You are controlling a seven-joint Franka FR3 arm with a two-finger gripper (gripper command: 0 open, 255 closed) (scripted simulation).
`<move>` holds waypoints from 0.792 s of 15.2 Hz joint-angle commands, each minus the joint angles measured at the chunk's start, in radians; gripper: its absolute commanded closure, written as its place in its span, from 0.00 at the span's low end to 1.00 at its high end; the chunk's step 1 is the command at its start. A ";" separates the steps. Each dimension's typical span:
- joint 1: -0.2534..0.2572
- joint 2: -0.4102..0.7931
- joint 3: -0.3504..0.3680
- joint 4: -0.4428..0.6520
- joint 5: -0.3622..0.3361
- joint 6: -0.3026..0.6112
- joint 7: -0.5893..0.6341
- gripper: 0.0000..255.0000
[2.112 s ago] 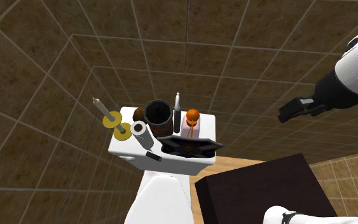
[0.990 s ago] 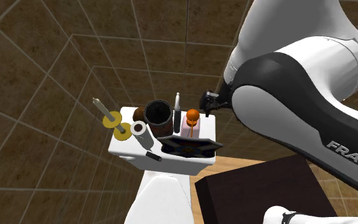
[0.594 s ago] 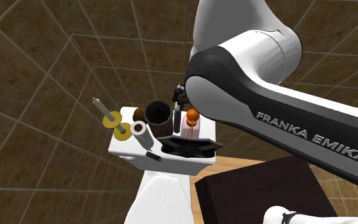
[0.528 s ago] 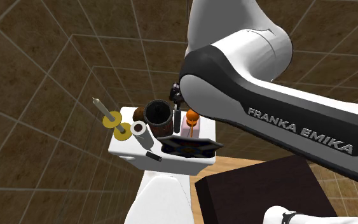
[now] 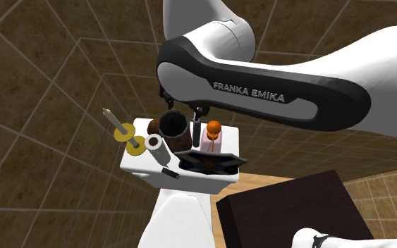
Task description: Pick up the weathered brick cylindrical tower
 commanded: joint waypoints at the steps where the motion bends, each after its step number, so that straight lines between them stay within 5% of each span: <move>1: 0.034 0.095 -0.007 0.099 -0.038 -0.012 0.076 0.00; 11: 0.048 0.146 -0.020 0.060 -0.057 0.074 0.093 0.00; 12: 0.049 0.145 -0.020 0.059 -0.057 0.074 0.093 1.00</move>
